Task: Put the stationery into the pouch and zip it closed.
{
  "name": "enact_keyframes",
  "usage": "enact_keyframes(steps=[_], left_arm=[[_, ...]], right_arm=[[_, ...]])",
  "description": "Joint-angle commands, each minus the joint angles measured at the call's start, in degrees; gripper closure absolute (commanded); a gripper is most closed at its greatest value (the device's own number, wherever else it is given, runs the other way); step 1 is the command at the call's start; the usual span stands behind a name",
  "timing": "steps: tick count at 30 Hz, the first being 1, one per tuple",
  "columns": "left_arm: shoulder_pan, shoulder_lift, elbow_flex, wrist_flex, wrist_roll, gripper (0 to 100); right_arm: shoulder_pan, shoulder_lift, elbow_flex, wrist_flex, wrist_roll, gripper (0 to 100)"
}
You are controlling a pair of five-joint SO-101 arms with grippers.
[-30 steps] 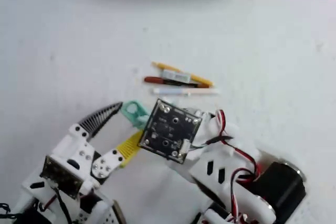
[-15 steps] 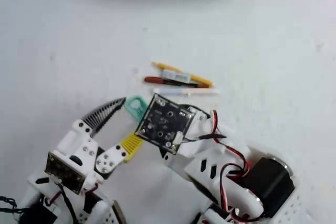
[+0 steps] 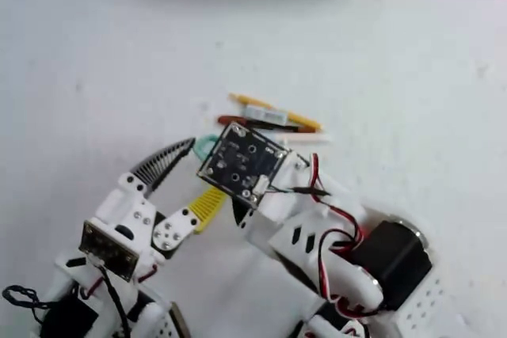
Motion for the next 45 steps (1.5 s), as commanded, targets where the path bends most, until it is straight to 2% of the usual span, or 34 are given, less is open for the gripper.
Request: enact_keyframes(steps=[1,4,6,10,14,18,21,28,31,35,40,45], left_arm=[[-0.3,0.7,3.3,0.8,0.0,76],[-0.3,0.7,1.0,4.9,-0.1,75],[0.0,0.7,-3.2,10.6,-2.2,75],[0.1,0.7,-12.7,21.7,-7.3,75],[0.1,0.7,-20.9,29.1,-11.1,75],[0.1,0.7,-25.0,34.8,-16.7,73],[-0.3,0.7,-23.4,34.9,-18.2,69],[0.0,0.7,-20.9,32.4,-15.9,68],[0.1,0.7,-18.3,30.2,-14.8,68],[0.1,0.7,-13.9,26.5,-12.0,68],[0.5,0.6,-13.5,22.9,-11.0,68],[11.5,0.6,-13.0,22.2,-11.0,68]], right_arm=[[0.3,2.2,1.0,0.8,4.2,87.1],[2.2,2.2,3.5,0.7,10.1,99.3],[6.5,2.2,5.1,0.7,11.6,96.3],[15.0,2.0,5.4,-0.2,17.1,97.9],[16.0,1.6,4.4,-0.9,22.9,98.1],[16.0,1.6,-2.8,0.6,27.0,98.1],[16.0,1.6,-7.0,0.8,30.3,98.1],[15.9,0.3,-7.3,1.1,37.6,98.1],[14.7,-3.4,-7.1,1.2,44.1,98.1],[12.6,-12.4,-1.0,1.2,57.2,98.1],[10.9,-18.9,5.5,1.1,60.5,98.1],[7.1,-19.0,5.2,0.9,60.4,98.1]])
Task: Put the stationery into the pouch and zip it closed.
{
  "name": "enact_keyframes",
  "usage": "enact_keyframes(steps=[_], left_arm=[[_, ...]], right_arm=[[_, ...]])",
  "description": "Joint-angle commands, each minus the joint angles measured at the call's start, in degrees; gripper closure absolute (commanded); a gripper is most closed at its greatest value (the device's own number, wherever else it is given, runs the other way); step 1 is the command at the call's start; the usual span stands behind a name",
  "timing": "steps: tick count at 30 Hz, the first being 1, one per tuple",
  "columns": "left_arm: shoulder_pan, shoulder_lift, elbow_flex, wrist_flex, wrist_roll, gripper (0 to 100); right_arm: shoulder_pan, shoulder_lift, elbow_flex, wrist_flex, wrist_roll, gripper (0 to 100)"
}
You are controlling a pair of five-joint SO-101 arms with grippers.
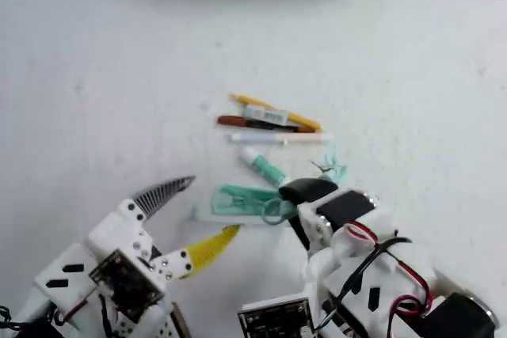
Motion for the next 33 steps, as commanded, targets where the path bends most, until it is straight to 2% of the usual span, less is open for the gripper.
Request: enact_keyframes(steps=[1,5,13,19,22,27,30,33], left_arm=[[7.9,0.6,0.0,-1.6,0.6,68],[9.5,0.6,0.0,-2.0,0.7,69],[9.5,0.6,6.4,-2.6,0.9,69],[9.4,0.5,9.1,-3.6,6.4,69],[9.4,0.5,9.1,-3.6,6.2,76],[9.4,0.5,10.8,-8.8,6.2,99],[9.4,0.5,14.2,-14.8,6.6,95],[9.4,0.5,18.5,-22.9,6.7,98]], right_arm=[[-4.0,-0.1,-1.0,0.7,-0.3,98.1],[-7.3,-0.1,-2.7,0.7,-3.1,98.1],[-7.5,-0.1,-3.1,0.6,-5.6,98.1],[-6.0,-0.2,-3.1,0.6,-6.1,98.1],[-3.3,0.0,-2.6,0.6,-6.2,98.1],[-1.3,0.0,-2.6,-1.6,-10.7,98.1],[-0.7,0.0,-2.6,-3.2,-15.1,98.1],[-0.6,0.0,-2.6,-3.8,-18.0,98.1]])
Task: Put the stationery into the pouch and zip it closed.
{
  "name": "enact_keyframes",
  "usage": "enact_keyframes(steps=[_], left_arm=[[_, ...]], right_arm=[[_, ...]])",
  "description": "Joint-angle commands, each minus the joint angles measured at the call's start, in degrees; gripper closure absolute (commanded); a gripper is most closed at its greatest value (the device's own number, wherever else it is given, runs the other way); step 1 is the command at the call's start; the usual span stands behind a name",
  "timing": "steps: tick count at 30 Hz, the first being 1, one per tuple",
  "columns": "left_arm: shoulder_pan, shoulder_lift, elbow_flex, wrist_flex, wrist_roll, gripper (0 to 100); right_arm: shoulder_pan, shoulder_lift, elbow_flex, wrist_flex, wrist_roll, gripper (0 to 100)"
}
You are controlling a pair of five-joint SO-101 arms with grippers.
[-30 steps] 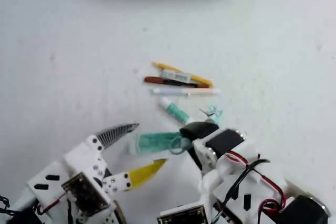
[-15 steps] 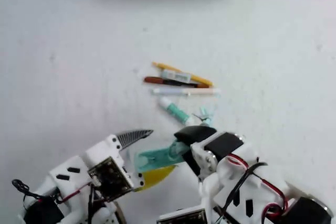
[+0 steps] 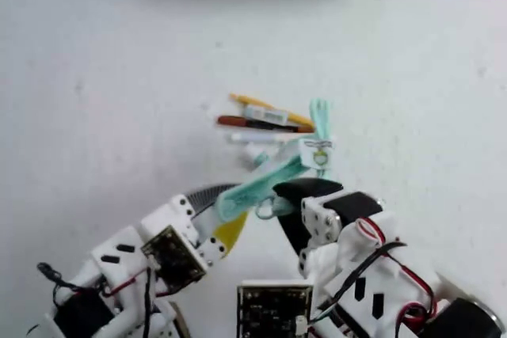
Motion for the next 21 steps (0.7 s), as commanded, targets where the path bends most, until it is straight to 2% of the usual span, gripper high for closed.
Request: enact_keyframes(steps=[1,5,8,12,17,21], left_arm=[[0.2,0.0,3.4,-11.6,0.4,98],[-1.9,0.1,8.4,-26.6,1.1,98],[-7.3,0.1,10.6,-32.1,6.9,98],[-12.7,0.1,13.1,-32.4,14.3,98],[-12.3,0.1,13.3,-26.6,14.5,98],[-11.1,0.1,13.2,-23.2,14.4,98]], right_arm=[[0.4,0.1,-1.6,-2.2,-4.0,98.1],[3.8,0.6,-1.5,-7.0,-10.9,98.1],[7.3,3.6,-1.5,-8.9,-16.4,98.1],[9.3,9.2,-1.5,-9.2,-20.8,98.1],[9.1,12.2,-1.6,-9.5,-26.8,98.1],[9.5,12.4,-0.8,-9.5,-28.6,98.1]])
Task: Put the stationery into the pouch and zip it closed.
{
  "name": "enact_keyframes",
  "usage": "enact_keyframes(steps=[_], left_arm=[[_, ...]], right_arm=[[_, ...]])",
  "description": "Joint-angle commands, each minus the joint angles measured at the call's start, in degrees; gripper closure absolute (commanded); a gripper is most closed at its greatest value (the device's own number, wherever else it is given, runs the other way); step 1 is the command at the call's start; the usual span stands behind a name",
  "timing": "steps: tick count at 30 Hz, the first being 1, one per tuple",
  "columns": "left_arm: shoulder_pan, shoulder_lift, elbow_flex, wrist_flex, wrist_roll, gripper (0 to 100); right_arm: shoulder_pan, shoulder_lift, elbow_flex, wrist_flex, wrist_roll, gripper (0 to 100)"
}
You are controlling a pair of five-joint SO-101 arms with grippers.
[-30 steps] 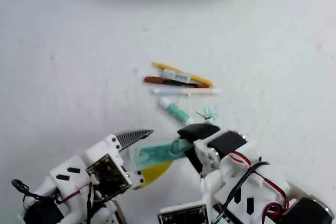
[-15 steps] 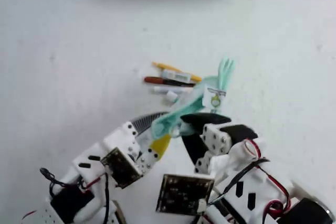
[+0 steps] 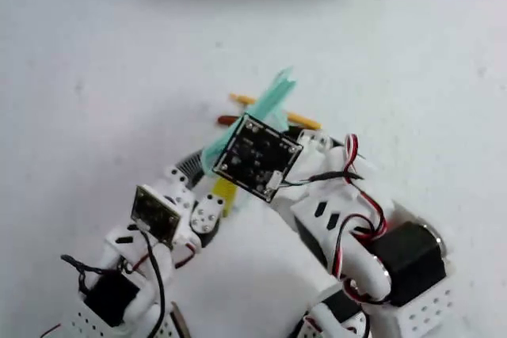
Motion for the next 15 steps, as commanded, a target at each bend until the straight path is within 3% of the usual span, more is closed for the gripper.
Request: enact_keyframes(steps=[1,10,15], left_arm=[[0.4,0.1,-0.9,2.1,0.7,98],[0.0,0.1,-6.2,10.5,0.6,98],[0.0,0.0,-8.8,13.2,0.6,98]], right_arm=[[1.0,0.2,0.4,-1.3,-1.2,98.1],[0.5,-0.3,15.3,-11.3,-1.9,98.1],[0.5,-0.3,15.5,-12.7,-7.8,98.0]])
